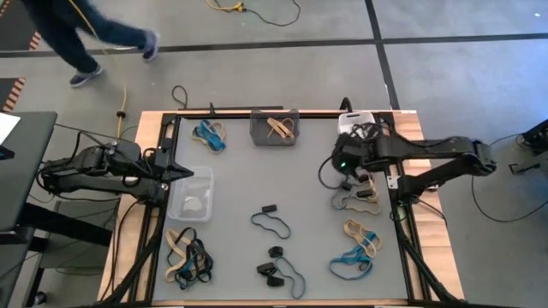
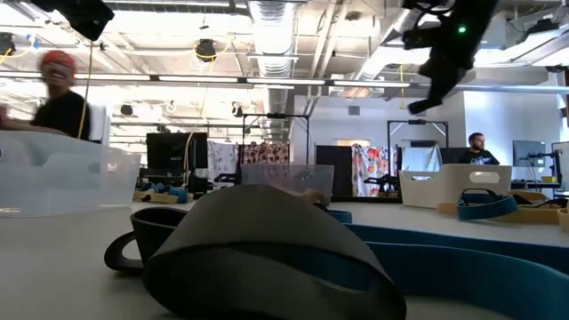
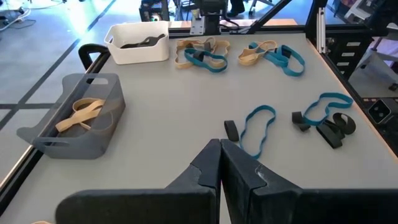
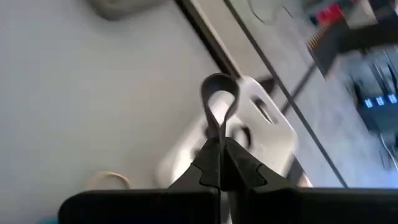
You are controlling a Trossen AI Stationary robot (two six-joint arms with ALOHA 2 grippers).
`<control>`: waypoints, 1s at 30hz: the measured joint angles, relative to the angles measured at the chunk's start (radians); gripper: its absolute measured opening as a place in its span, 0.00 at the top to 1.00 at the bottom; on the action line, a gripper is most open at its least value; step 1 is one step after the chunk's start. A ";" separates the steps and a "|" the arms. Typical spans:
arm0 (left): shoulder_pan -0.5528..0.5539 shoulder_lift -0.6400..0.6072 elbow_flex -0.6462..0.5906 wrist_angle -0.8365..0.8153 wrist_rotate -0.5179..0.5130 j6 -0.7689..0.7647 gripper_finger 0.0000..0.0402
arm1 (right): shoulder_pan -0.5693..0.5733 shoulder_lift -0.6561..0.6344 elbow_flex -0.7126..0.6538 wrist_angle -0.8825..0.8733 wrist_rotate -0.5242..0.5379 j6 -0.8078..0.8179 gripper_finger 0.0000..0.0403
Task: Sort rubber bands into baskets
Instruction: Put the black rubber band into the white bin
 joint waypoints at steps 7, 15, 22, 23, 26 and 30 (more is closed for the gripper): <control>0.000 0.000 0.000 0.000 0.000 0.000 1.00 | -0.123 -0.054 0.000 -0.059 -0.013 0.031 0.92; 0.000 0.000 0.000 0.000 0.000 0.000 1.00 | -0.269 -0.039 -0.057 0.003 -0.104 -0.031 0.92; 0.000 0.000 0.000 0.000 0.000 0.000 1.00 | -0.413 -0.022 -0.212 0.153 -0.193 -0.101 0.92; 0.000 0.000 0.000 0.000 0.000 0.000 1.00 | -0.431 -0.021 -0.232 0.176 -0.206 -0.104 0.91; 0.000 0.000 0.000 0.000 0.000 0.000 1.00 | -0.476 -0.022 -0.281 0.242 -0.222 -0.118 0.89; 0.000 0.000 0.000 0.000 0.000 0.000 1.00 | -0.518 -0.021 -0.311 0.282 -0.227 -0.122 0.85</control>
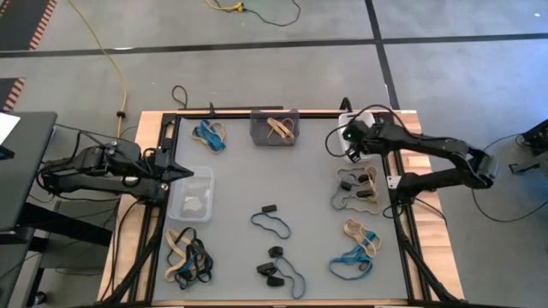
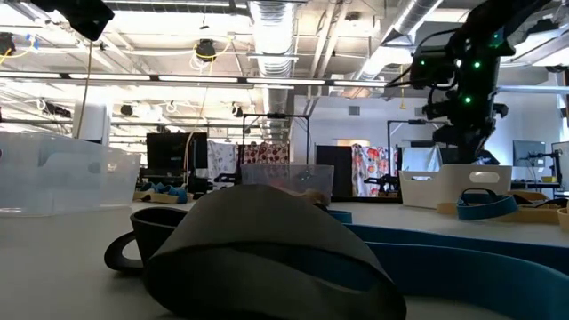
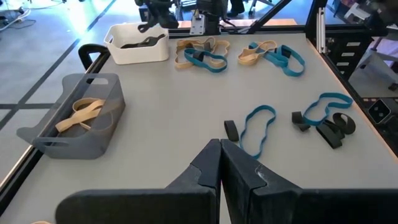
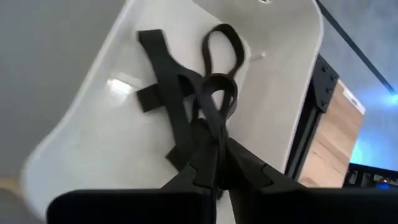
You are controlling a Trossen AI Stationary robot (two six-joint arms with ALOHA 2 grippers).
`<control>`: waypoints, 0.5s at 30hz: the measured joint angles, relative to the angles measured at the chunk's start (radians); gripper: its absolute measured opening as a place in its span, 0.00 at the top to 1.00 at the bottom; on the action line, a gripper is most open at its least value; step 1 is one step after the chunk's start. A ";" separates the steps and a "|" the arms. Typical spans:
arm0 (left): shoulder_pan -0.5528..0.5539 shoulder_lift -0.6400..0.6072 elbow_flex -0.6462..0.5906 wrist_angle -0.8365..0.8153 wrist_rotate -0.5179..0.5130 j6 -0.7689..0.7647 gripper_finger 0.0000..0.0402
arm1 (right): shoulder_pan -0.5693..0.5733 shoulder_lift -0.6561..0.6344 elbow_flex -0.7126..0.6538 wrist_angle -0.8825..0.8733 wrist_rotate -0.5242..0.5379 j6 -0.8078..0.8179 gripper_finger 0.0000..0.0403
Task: Sort rubber bands into baskets
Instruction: Put the black rubber band into the white bin
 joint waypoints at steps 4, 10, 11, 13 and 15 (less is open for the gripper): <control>0.000 0.000 0.000 0.000 0.000 0.000 1.00 | -0.025 0.000 -0.002 0.008 0.000 -0.005 0.82; 0.000 0.000 0.000 0.000 0.000 0.000 1.00 | -0.030 0.000 -0.002 0.036 0.000 -0.007 0.75; 0.000 0.000 0.000 0.000 0.000 0.000 1.00 | -0.030 0.000 -0.002 0.042 0.000 -0.007 0.74; 0.000 0.000 0.000 0.000 0.000 0.000 1.00 | -0.030 0.000 -0.002 0.050 0.000 -0.007 0.71; 0.000 0.000 0.000 0.000 0.000 0.000 1.00 | -0.029 0.000 -0.002 0.051 0.000 -0.007 0.68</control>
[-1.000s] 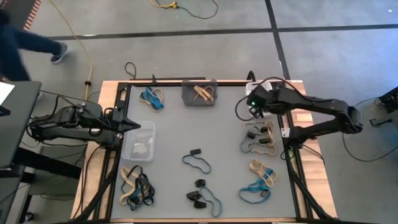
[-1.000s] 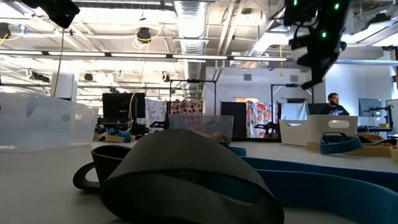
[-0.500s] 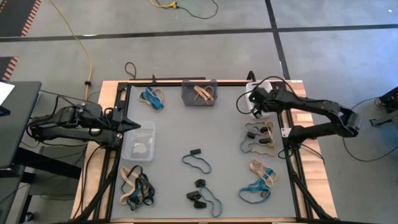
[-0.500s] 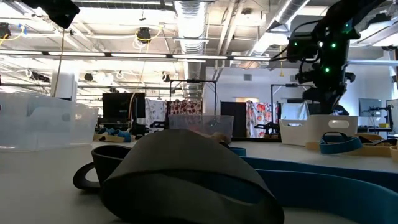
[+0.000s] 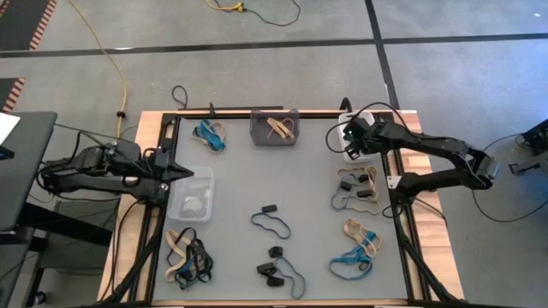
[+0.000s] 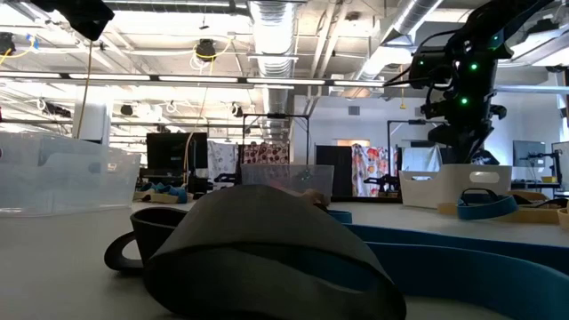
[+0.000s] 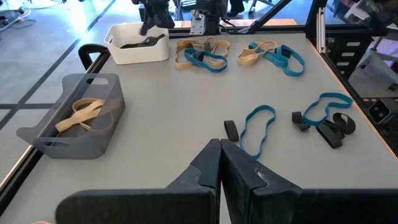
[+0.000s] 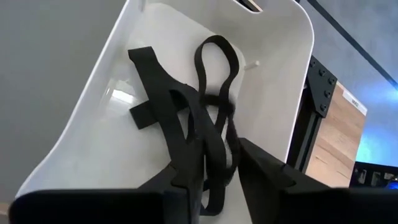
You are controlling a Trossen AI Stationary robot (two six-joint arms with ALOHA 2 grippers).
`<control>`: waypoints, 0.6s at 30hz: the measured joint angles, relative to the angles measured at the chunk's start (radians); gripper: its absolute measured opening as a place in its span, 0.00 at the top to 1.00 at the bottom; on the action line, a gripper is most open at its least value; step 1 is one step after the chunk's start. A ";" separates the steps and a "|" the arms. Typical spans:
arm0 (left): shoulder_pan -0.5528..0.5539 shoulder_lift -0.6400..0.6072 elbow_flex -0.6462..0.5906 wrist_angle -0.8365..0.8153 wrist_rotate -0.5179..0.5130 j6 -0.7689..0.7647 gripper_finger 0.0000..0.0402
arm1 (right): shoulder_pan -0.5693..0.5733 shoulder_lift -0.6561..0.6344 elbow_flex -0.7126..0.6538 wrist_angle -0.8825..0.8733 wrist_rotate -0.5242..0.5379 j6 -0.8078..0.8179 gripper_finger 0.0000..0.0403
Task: Sort rubber bands into baskets
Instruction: Put the black rubber band into the white bin
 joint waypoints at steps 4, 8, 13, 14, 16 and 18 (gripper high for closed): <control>0.000 0.000 0.000 0.000 0.000 0.000 1.00 | 0.000 0.000 0.000 0.000 0.000 0.001 0.62; 0.000 0.000 0.000 0.000 0.000 0.000 1.00 | 0.003 0.000 0.000 0.000 0.000 0.001 0.59; 0.000 0.000 0.000 0.000 0.000 0.000 1.00 | 0.025 0.000 0.000 0.017 0.000 0.001 0.57; 0.000 0.000 0.000 0.000 0.000 0.000 1.00 | 0.033 0.000 0.000 0.025 0.000 0.001 0.57; 0.000 0.000 0.000 0.000 0.000 0.000 1.00 | 0.053 0.000 0.000 0.049 0.000 0.001 0.57; 0.000 0.000 0.000 0.000 0.000 0.000 1.00 | 0.079 0.000 0.000 0.080 -0.003 0.000 0.57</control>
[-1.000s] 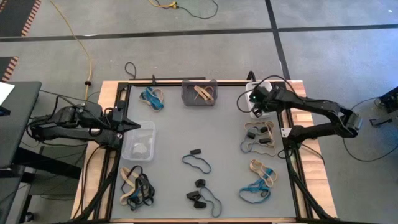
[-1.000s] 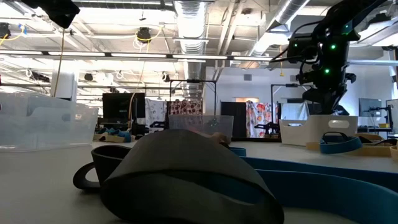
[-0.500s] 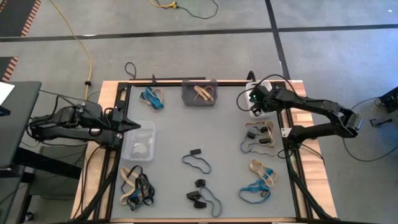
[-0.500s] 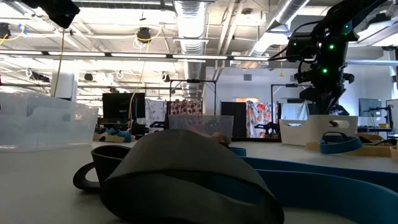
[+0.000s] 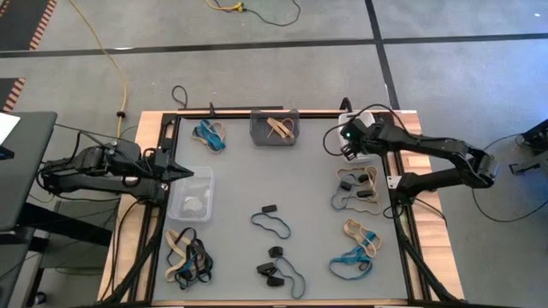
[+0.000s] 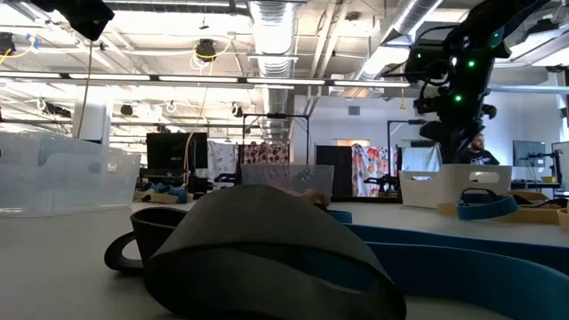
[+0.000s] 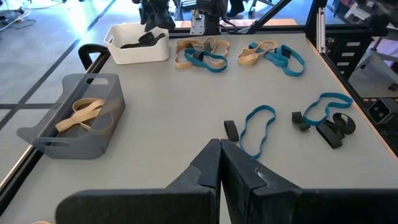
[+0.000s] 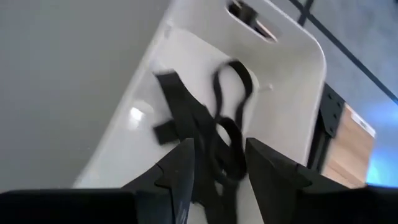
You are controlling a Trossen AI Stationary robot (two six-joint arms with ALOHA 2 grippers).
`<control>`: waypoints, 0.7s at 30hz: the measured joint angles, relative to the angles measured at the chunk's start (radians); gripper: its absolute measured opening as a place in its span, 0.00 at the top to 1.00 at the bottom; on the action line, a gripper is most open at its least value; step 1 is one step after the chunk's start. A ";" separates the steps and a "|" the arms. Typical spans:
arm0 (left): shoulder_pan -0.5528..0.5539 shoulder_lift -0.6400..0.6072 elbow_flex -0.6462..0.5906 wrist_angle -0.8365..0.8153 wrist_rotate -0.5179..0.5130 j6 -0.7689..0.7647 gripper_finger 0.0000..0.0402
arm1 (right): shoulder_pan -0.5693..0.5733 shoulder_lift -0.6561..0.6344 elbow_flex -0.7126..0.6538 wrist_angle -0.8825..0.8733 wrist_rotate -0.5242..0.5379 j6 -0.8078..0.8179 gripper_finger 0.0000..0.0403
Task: Sort rubber bands into baskets
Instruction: Put the black rubber band into the white bin
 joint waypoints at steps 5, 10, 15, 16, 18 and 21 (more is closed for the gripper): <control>0.000 0.000 0.000 0.000 0.000 0.000 1.00 | 0.090 0.000 0.000 0.100 -0.082 -0.016 0.57; 0.000 0.000 0.000 0.000 0.000 0.000 1.00 | 0.220 0.000 0.000 0.193 -0.148 -0.019 0.57; 0.000 0.000 0.000 0.000 0.000 0.000 1.00 | 0.361 0.000 0.000 0.253 -0.152 -0.028 0.57; 0.000 0.000 0.000 0.000 0.000 0.000 1.00 | 0.386 0.000 0.000 0.268 -0.152 -0.029 0.57; 0.000 0.000 0.000 0.000 0.000 0.000 1.00 | 0.436 0.000 0.000 0.307 -0.152 -0.029 0.57; 0.000 0.000 0.000 0.000 0.000 0.000 1.00 | 0.507 0.000 0.000 0.374 -0.153 -0.029 0.57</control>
